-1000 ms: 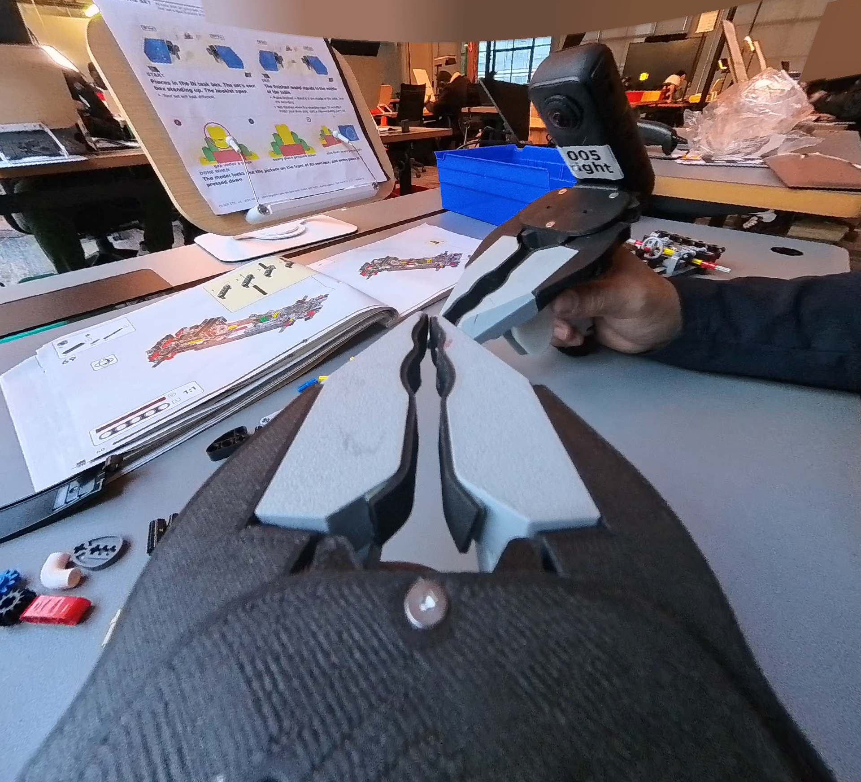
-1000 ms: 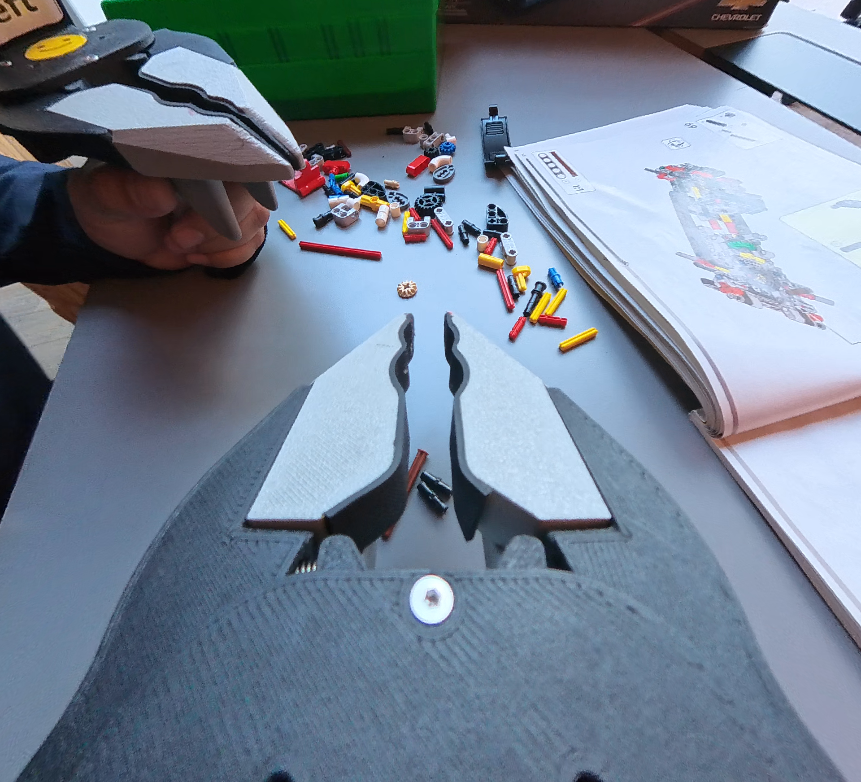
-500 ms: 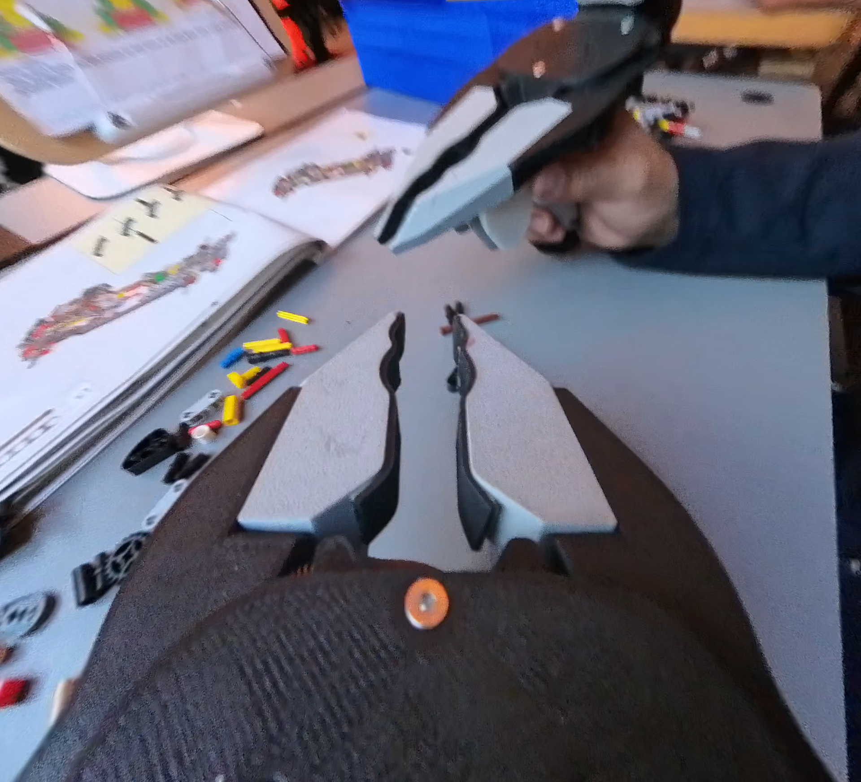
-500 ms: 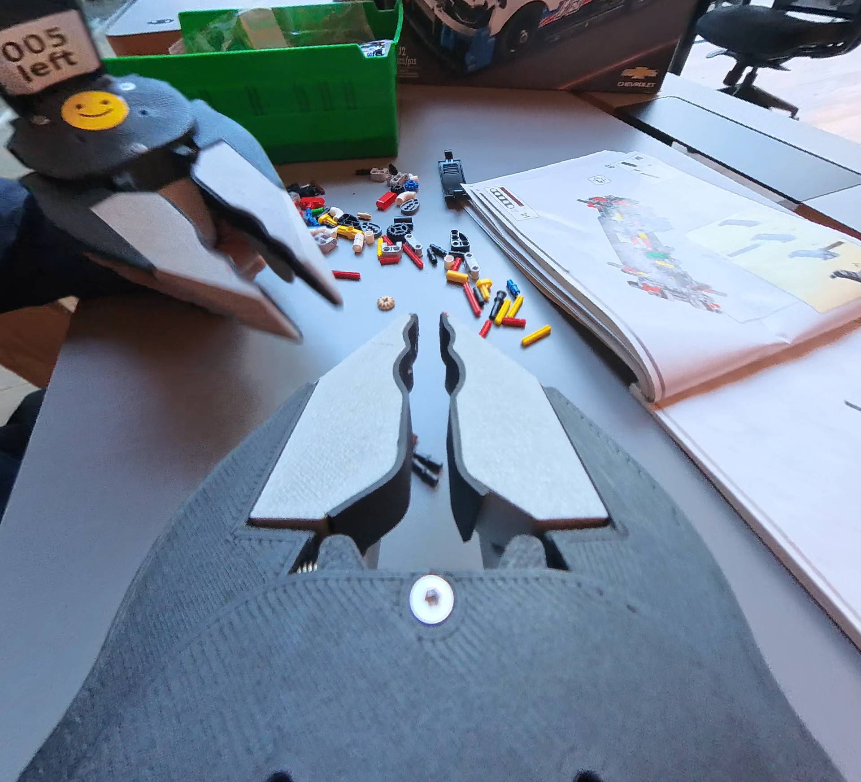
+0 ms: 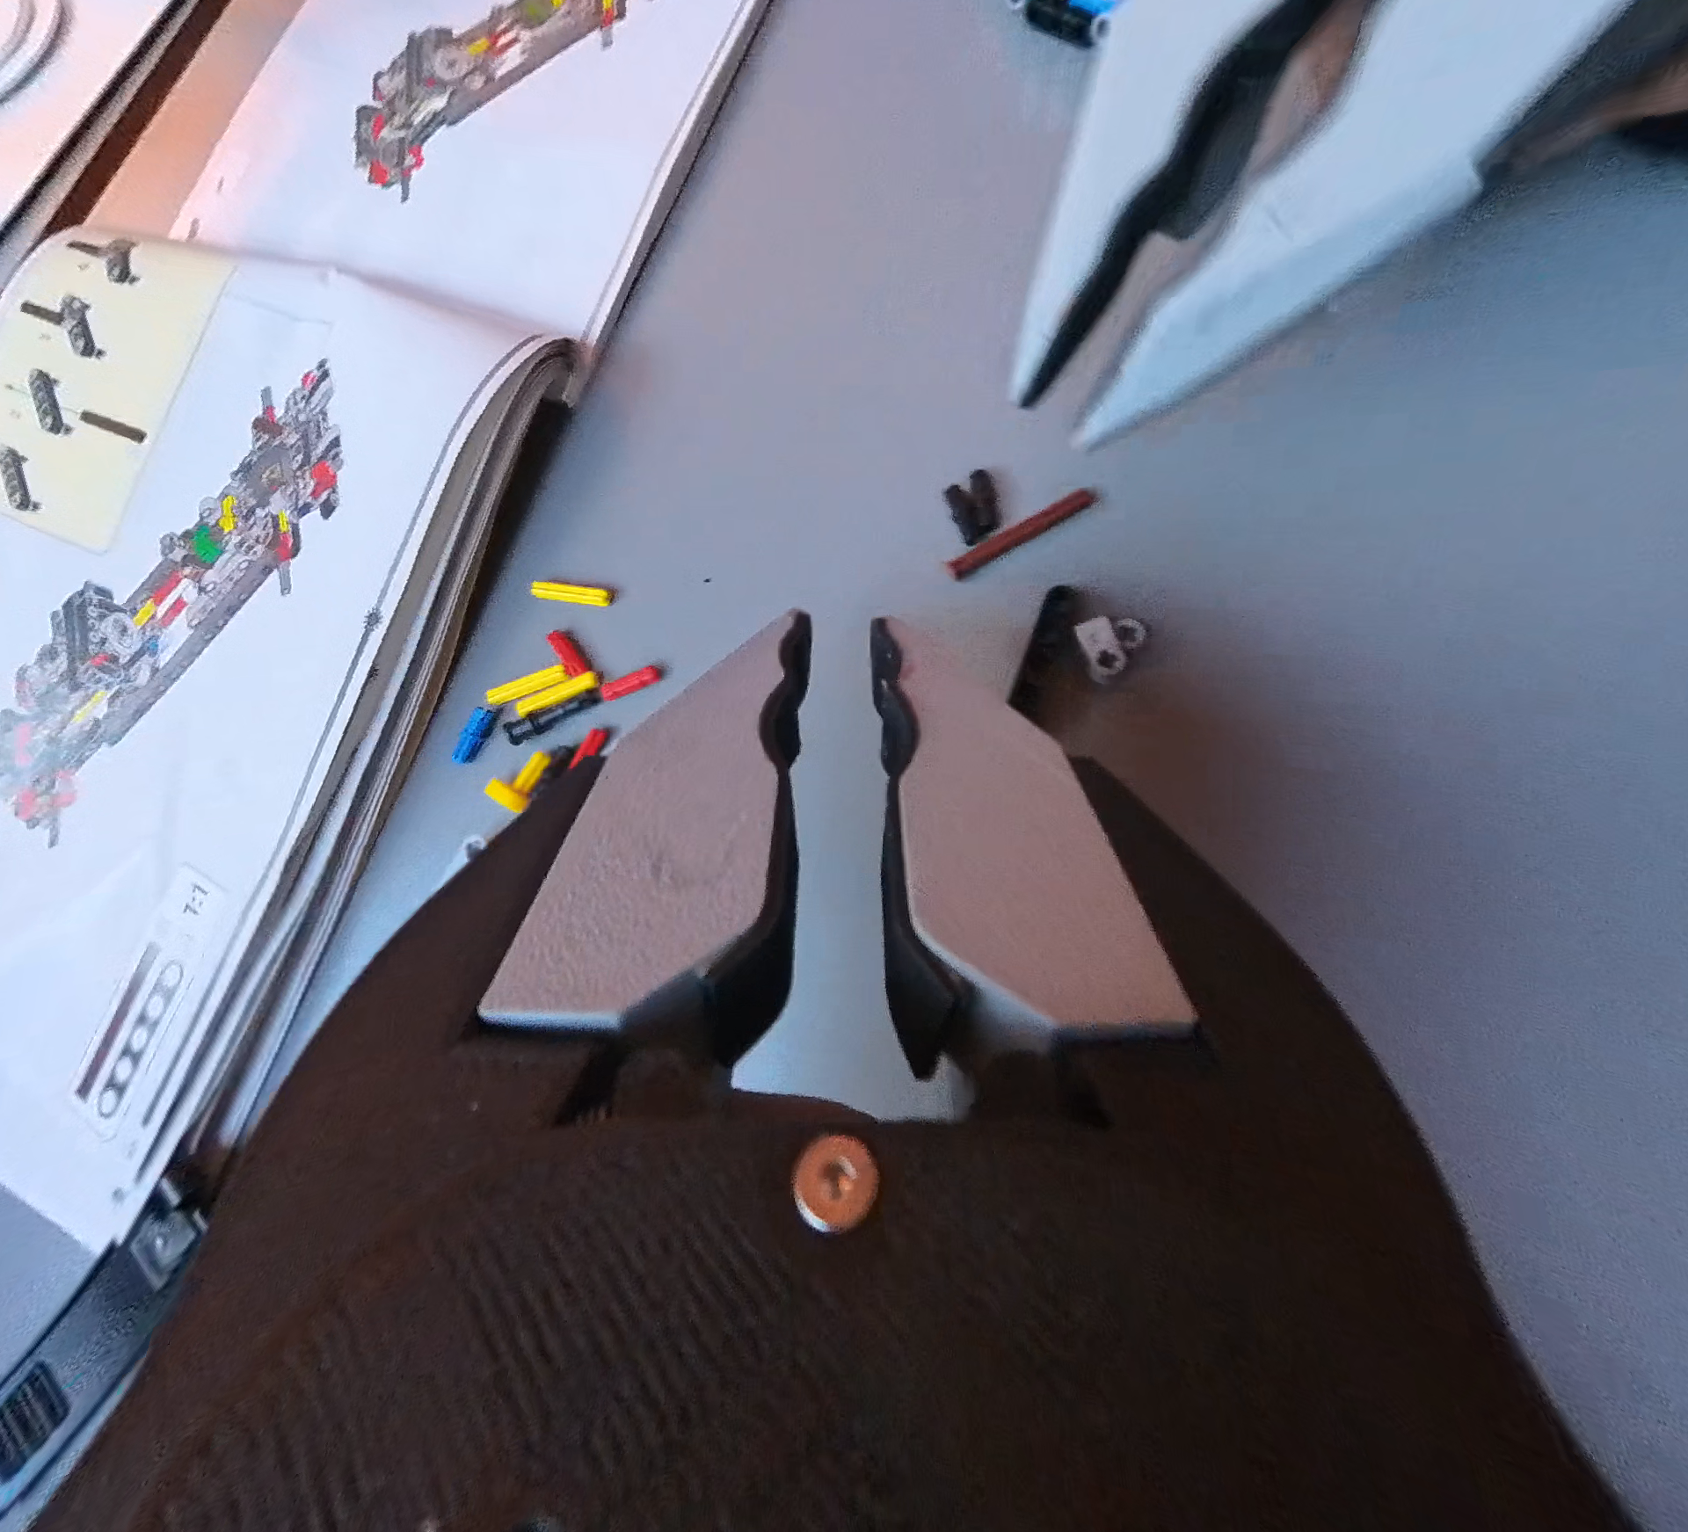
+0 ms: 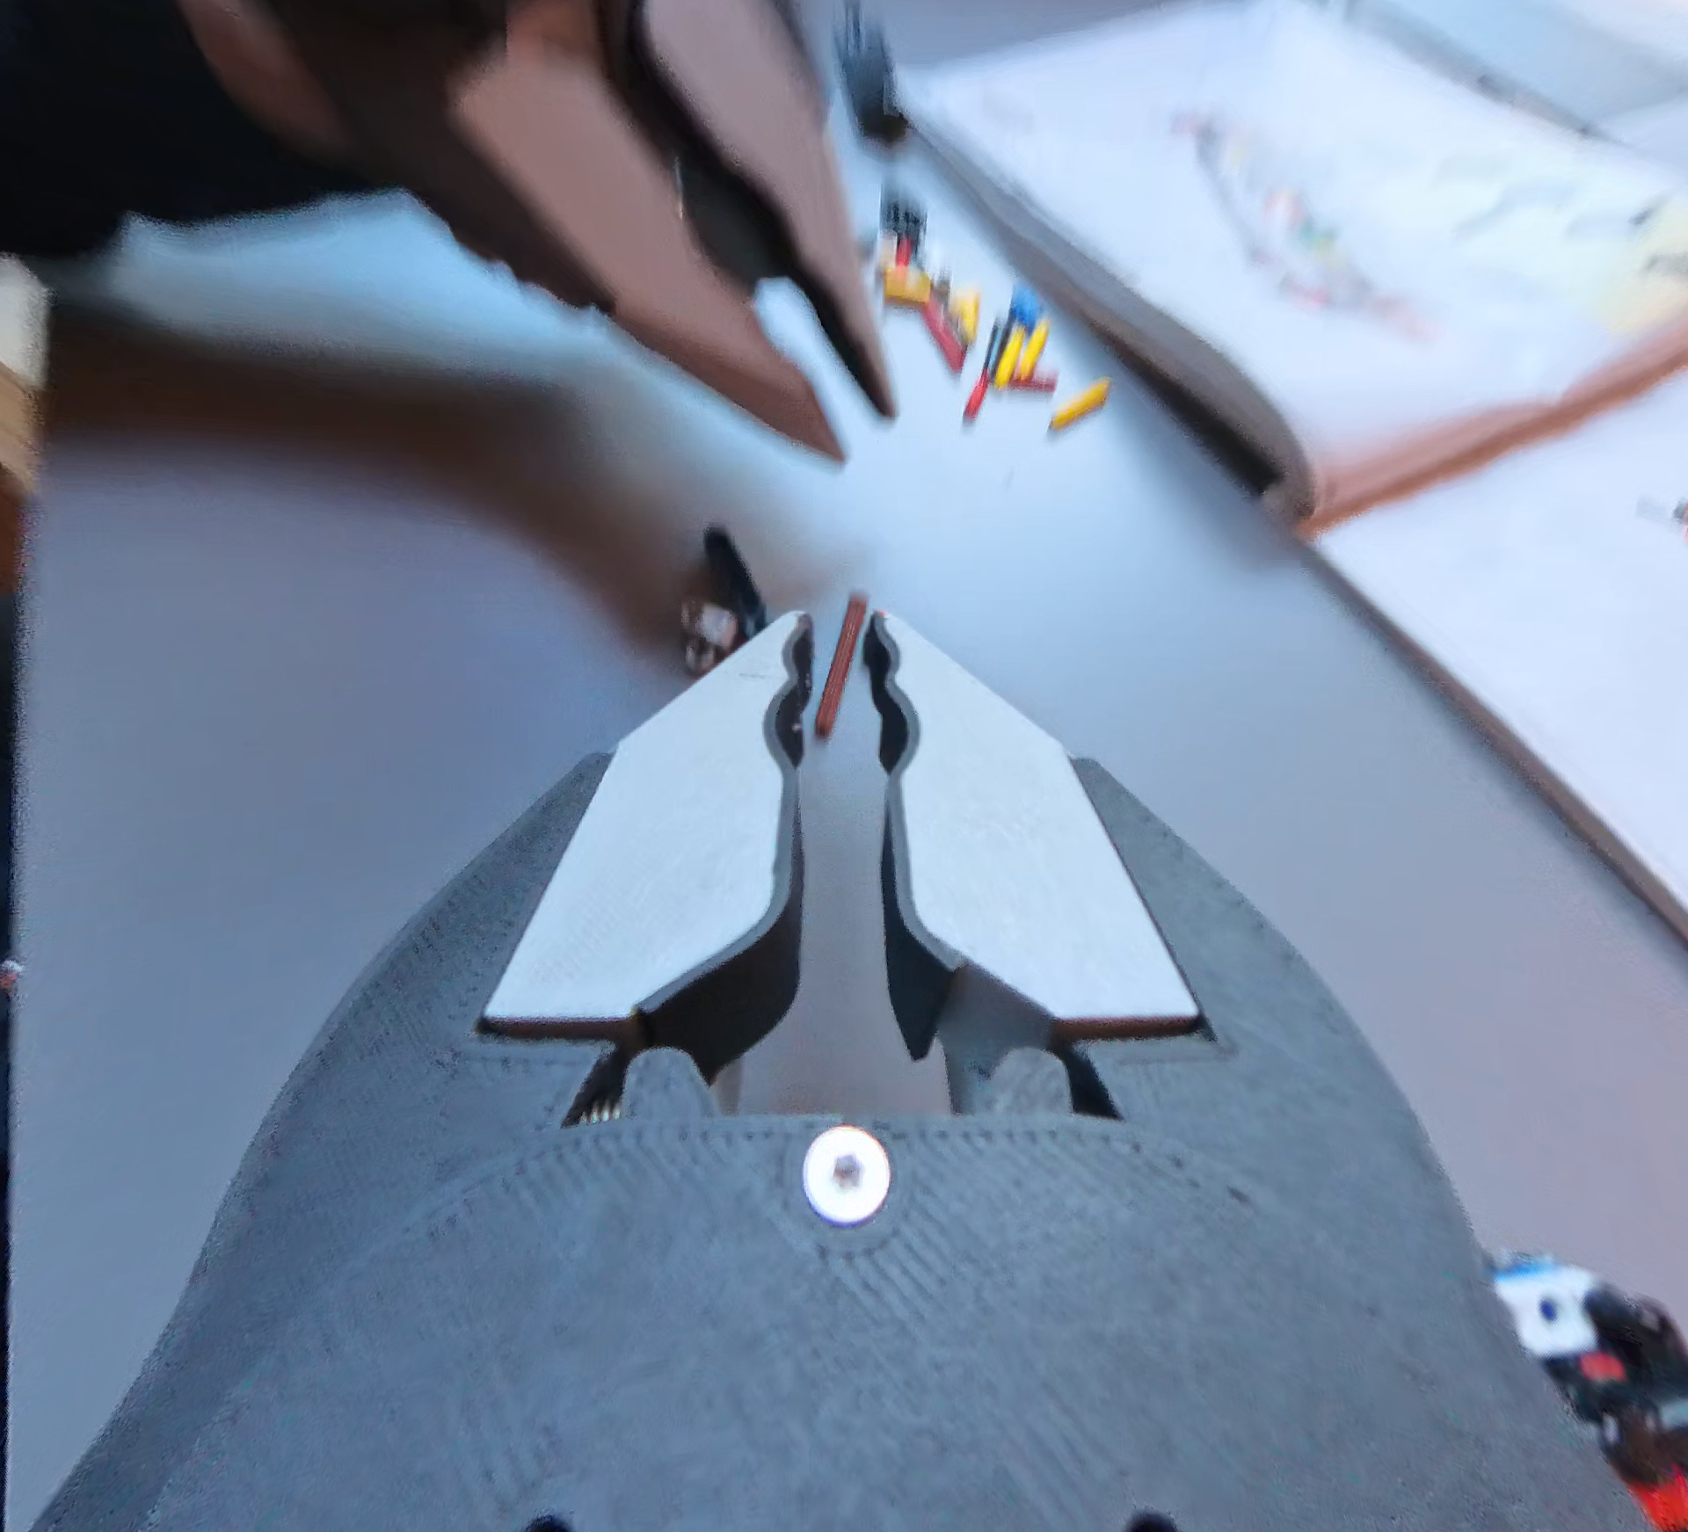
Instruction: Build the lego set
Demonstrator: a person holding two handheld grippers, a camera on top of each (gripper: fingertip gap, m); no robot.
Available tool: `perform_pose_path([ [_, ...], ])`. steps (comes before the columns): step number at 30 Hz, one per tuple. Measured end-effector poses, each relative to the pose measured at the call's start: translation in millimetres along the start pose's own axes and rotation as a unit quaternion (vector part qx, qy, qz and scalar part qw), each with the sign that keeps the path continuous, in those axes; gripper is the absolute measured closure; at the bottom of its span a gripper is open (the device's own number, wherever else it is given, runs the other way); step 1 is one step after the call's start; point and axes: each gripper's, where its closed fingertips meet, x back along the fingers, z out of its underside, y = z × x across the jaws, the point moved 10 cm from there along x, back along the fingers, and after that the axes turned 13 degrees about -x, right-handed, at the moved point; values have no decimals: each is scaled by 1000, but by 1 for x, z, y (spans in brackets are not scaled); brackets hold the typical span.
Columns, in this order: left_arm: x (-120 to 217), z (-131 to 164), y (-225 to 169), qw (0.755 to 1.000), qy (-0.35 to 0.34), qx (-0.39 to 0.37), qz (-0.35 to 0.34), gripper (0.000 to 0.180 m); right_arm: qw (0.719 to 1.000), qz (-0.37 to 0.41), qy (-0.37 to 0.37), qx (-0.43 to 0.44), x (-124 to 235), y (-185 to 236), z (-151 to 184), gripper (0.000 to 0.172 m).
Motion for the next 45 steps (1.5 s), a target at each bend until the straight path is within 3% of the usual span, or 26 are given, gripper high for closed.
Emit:
perform_pose_path([
  [6,-7,5,2,1000,-6,26,6,172,994,70,69,50,-14,10,8,166],
  [19,-10,15,3,996,-37,75,13,173,993,45,103,18,-19,4,9,171],
  [29,-3,19,16,988,-91,115,-52,177,1000,22,-13,7,-6,-4,-5,172],
  [35,0,17,14,986,-107,103,-71,179,998,19,-59,6,1,-8,-11,172],
  [45,0,15,9,988,-106,76,-81,180,996,10,-85,6,5,-9,-15,172],
])
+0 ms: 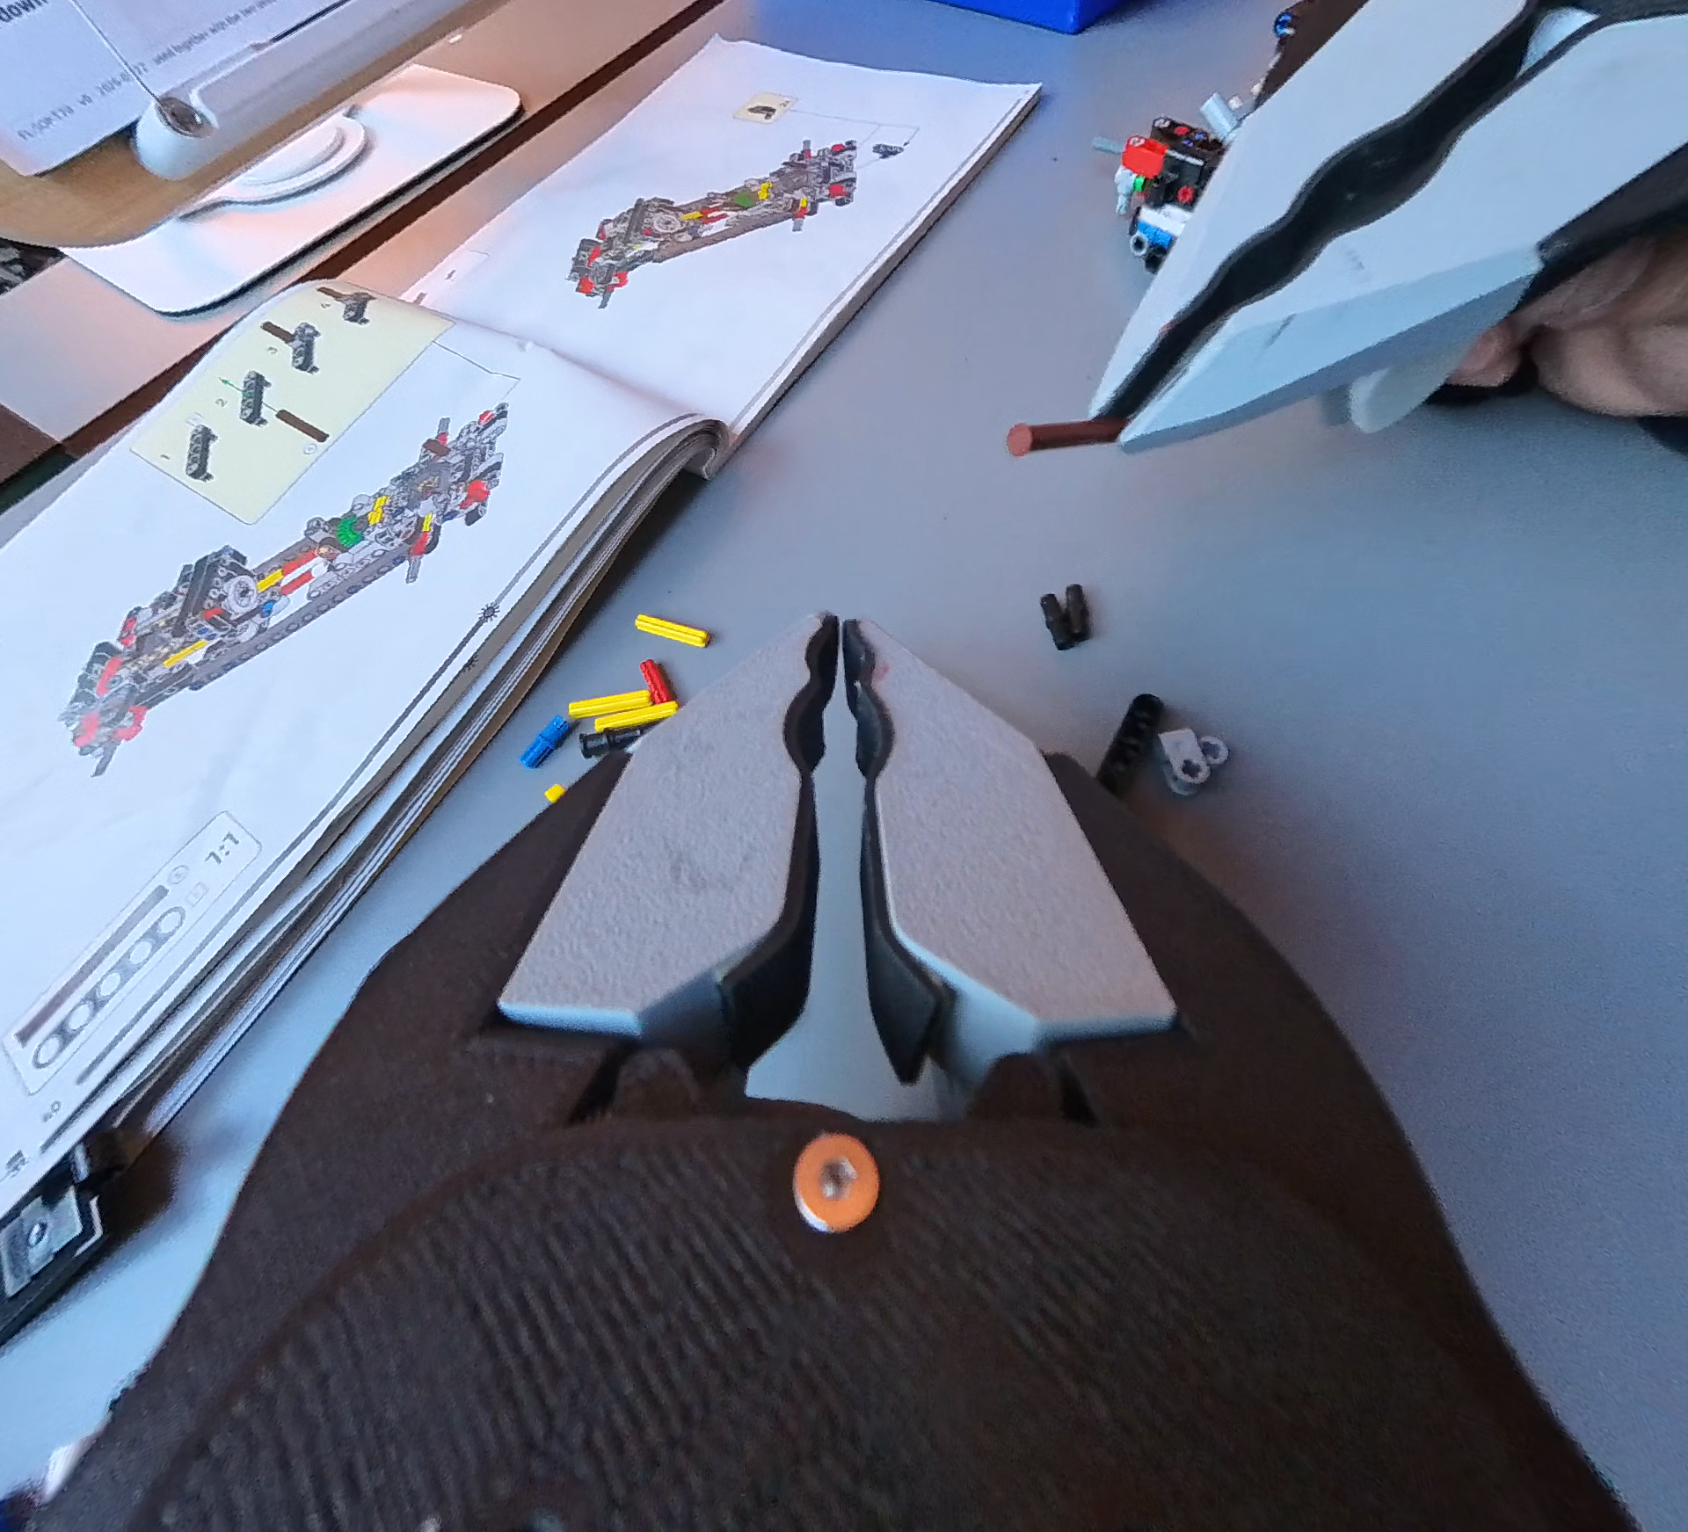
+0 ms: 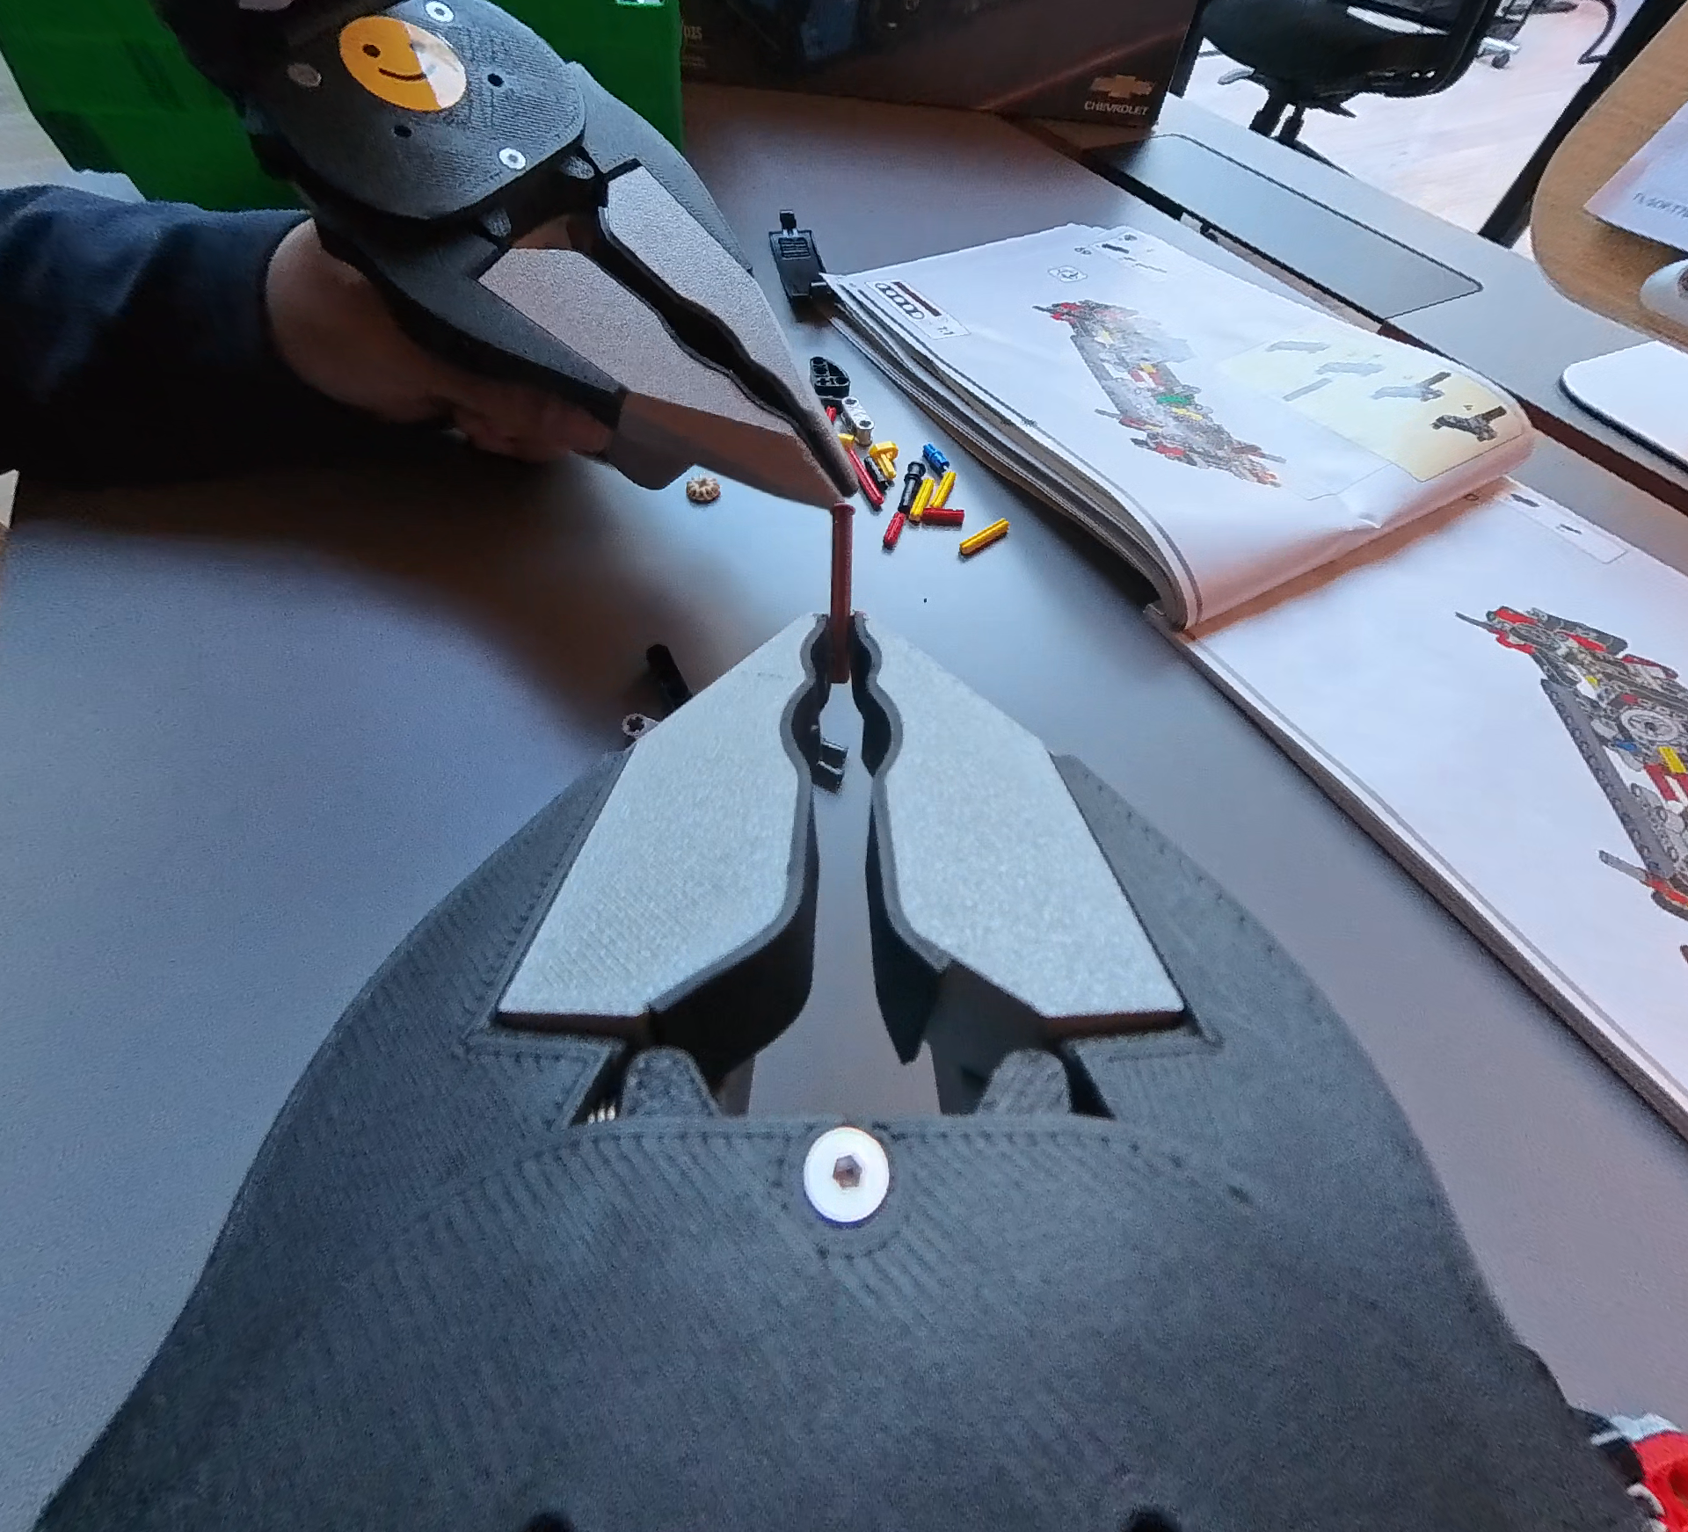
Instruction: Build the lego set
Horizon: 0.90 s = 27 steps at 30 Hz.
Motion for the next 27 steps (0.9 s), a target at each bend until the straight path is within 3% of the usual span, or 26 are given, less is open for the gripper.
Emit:
perform_pose_path([
  [11,1,-2,-1,1000,-9,-6,-9,180,1000,13,-12,15,5,3,-3,172],
  [18,-3,-8,-15,995,6,-72,-67,180,999,20,-28,33,15,10,-4,172],
  [27,11,-10,-31,998,-15,-12,-54,180,998,20,-39,46,23,17,-4,172],
])
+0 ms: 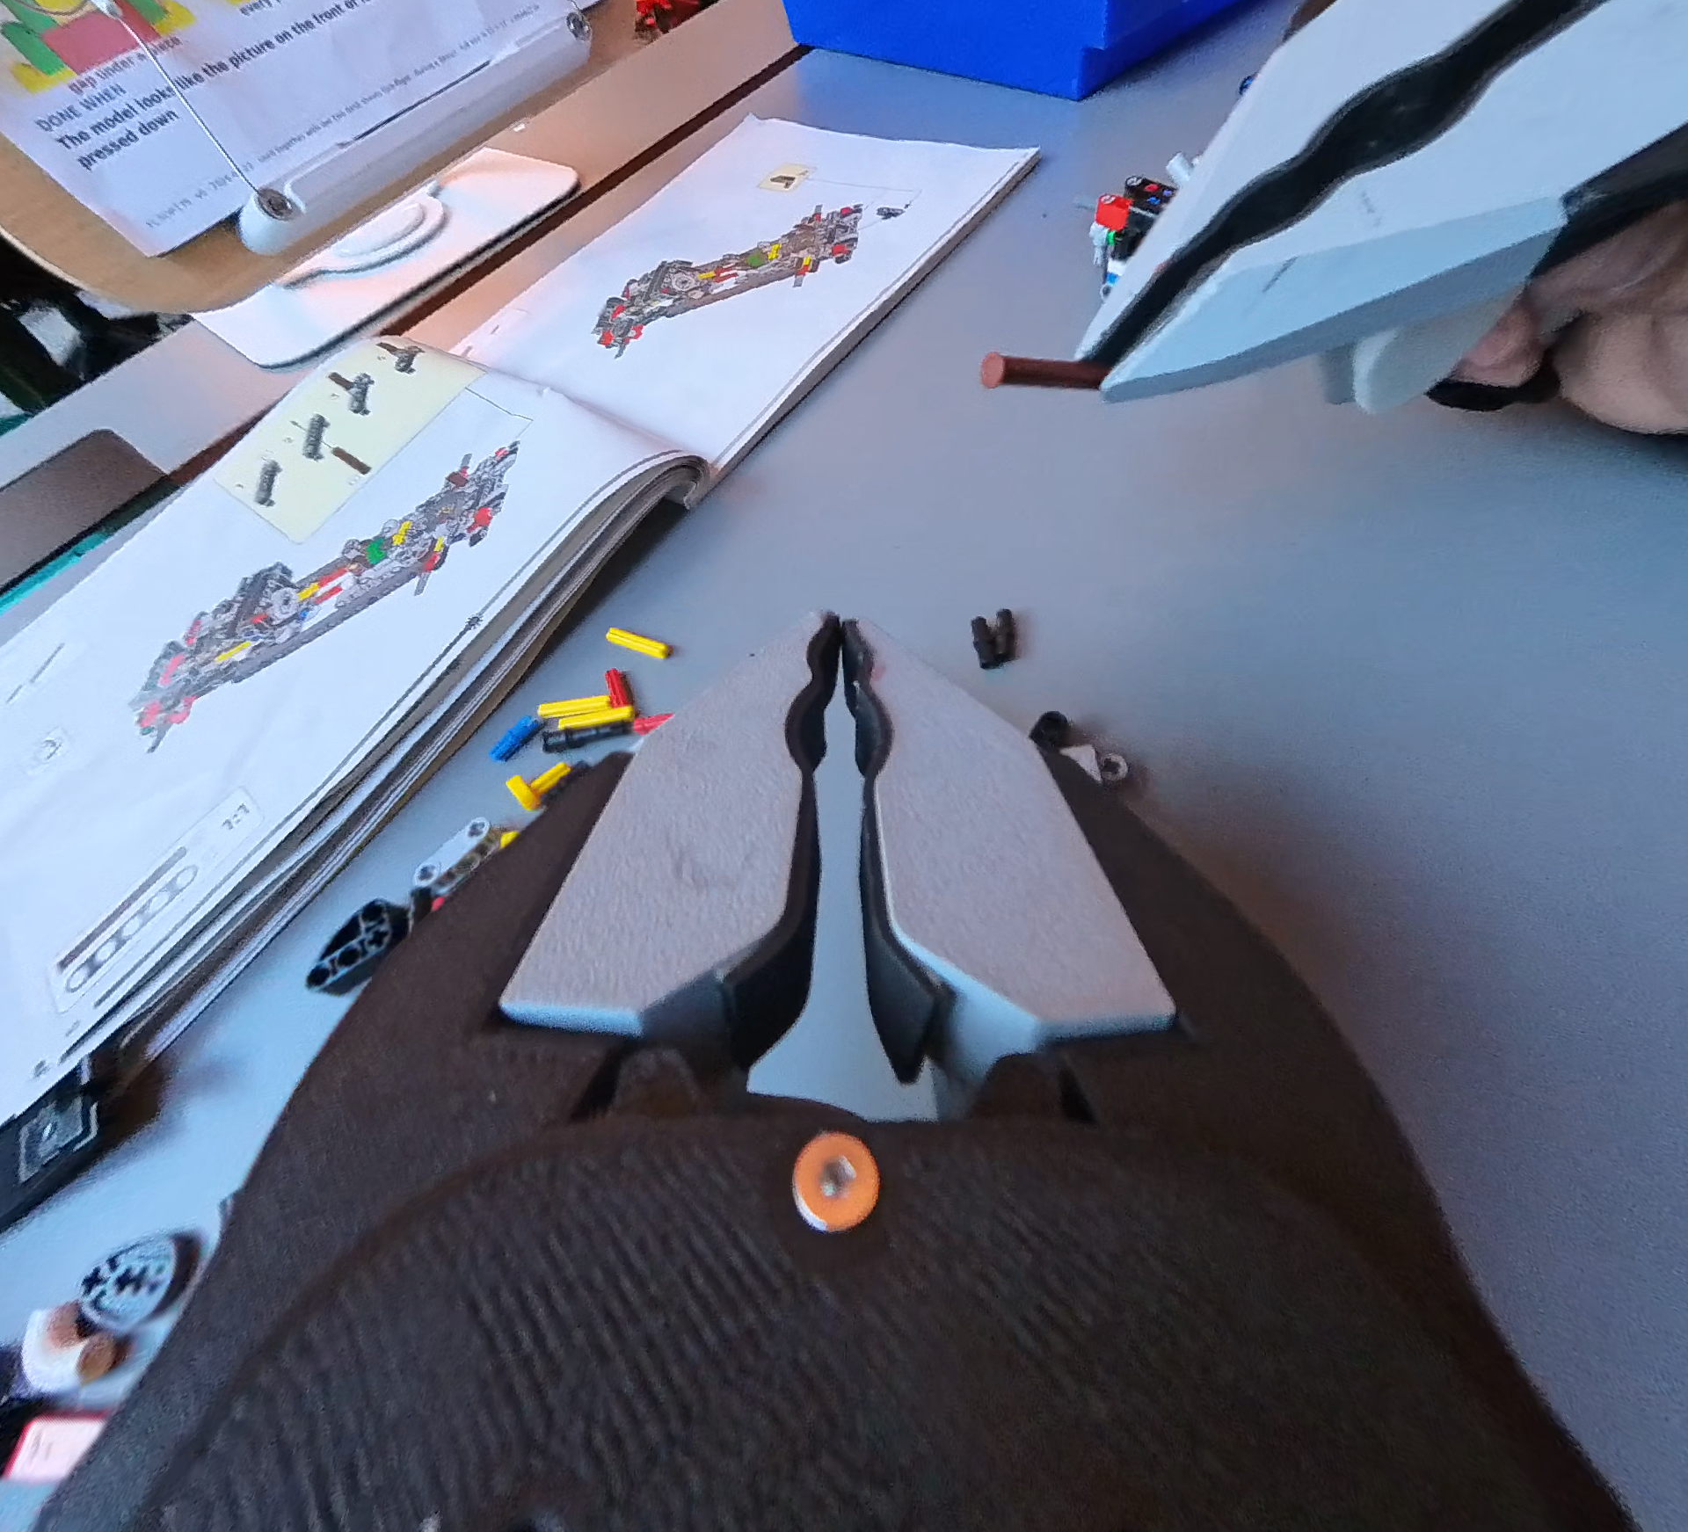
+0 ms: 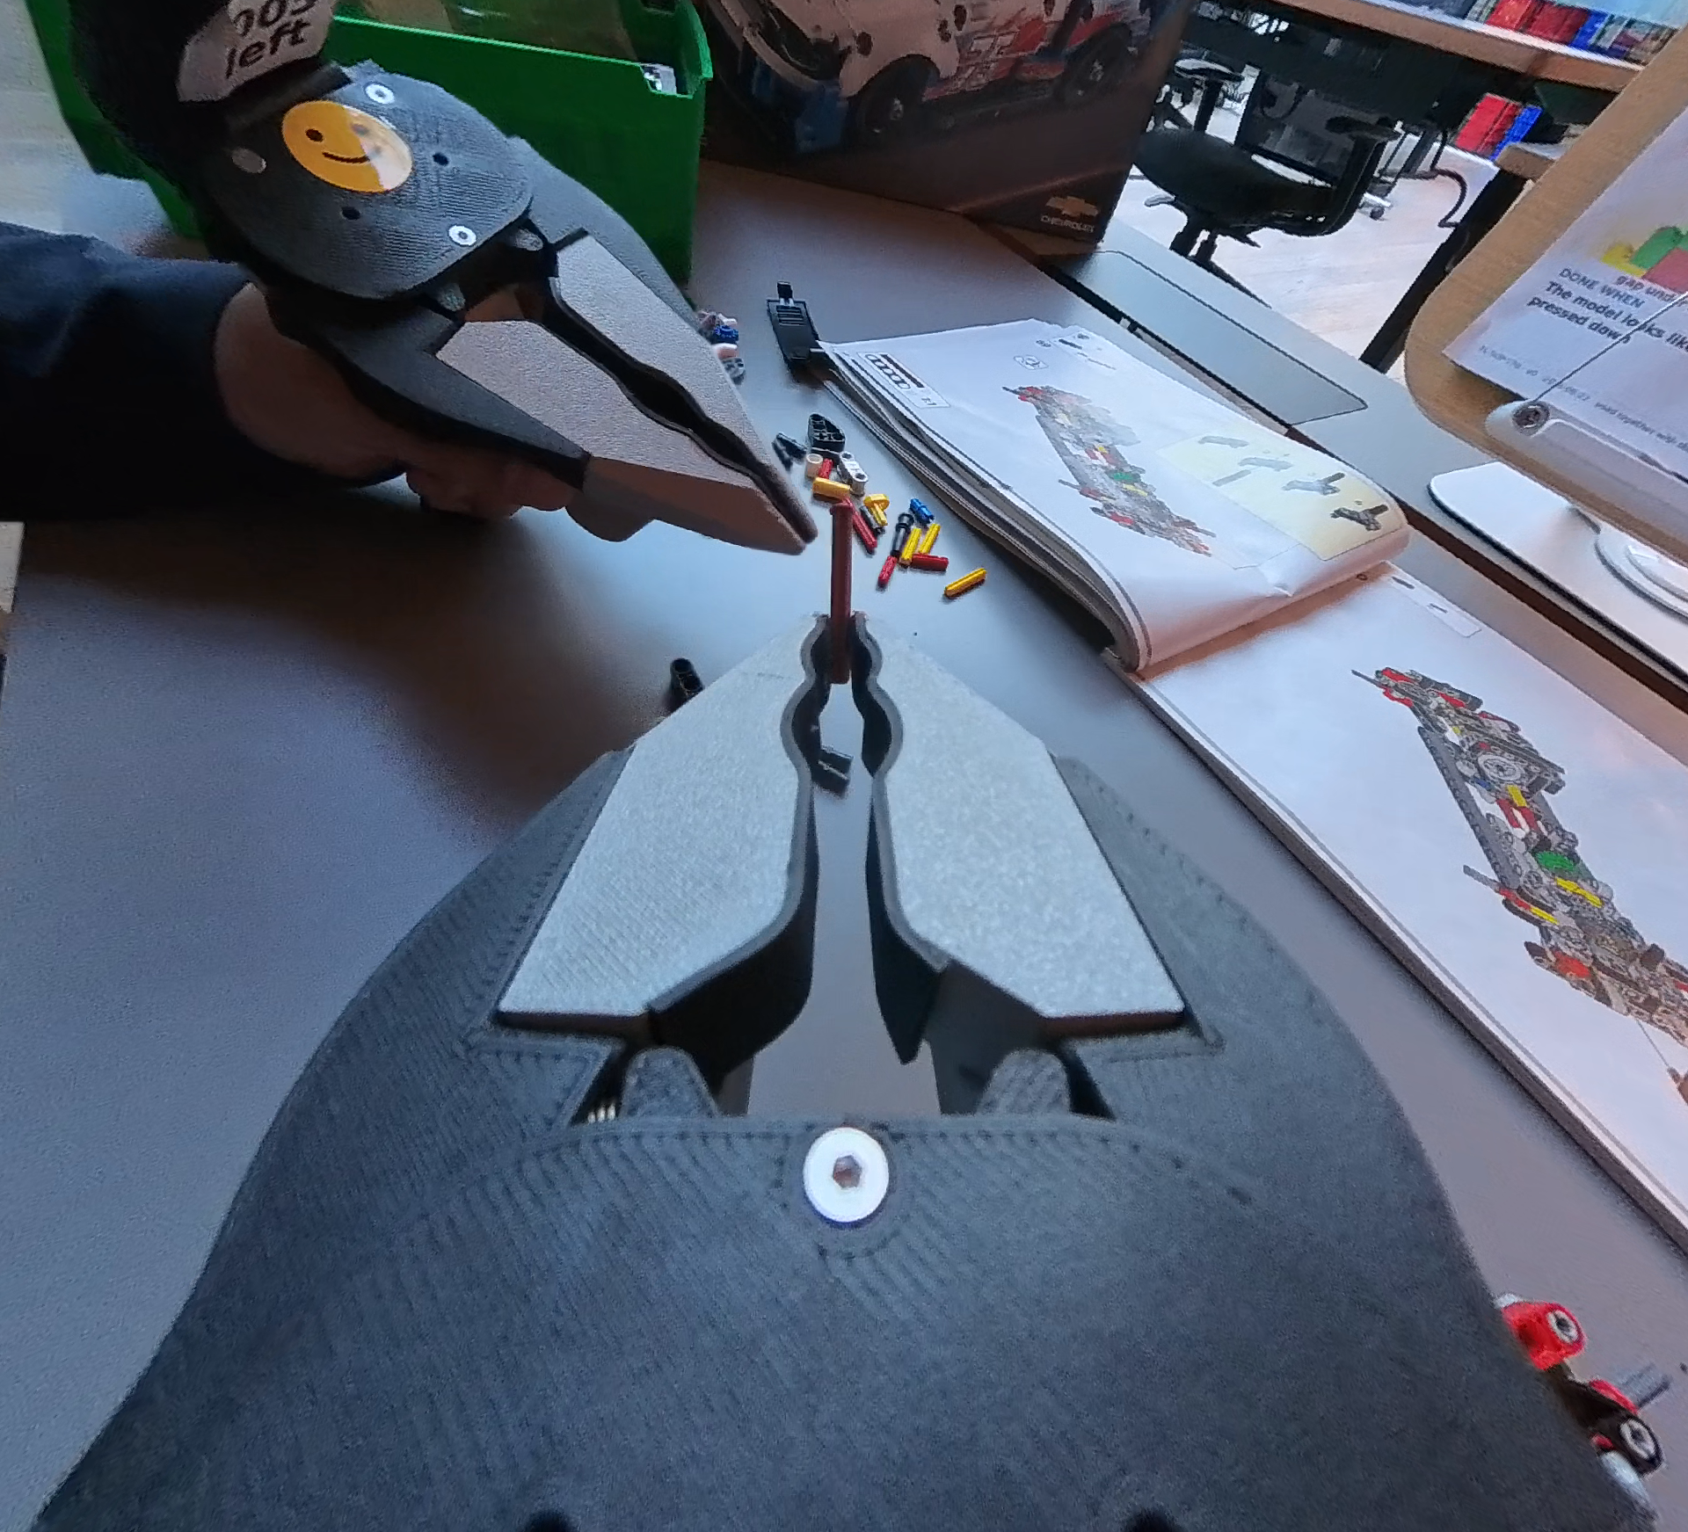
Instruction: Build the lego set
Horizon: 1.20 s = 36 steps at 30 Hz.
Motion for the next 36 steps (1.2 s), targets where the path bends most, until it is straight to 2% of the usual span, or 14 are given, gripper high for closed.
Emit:
perform_pose_path([
  [12,10,-2,-12,999,-23,-23,3,180,1000,-19,8,-3,-4,3,2,172],
  [19,8,-5,-21,996,-28,-78,-10,180,999,-40,10,-30,-8,-1,3,172],
  [26,4,-7,-31,990,-21,-135,-29,170,994,-70,0,-83,-8,-8,3,172],
  [32,5,-10,-33,989,-39,-139,-42,160,971,-153,-8,-182,-12,-12,5,172],
  [36,10,-11,-27,990,-74,-116,-42,157,932,-231,-4,-277,-16,-19,10,172],
])
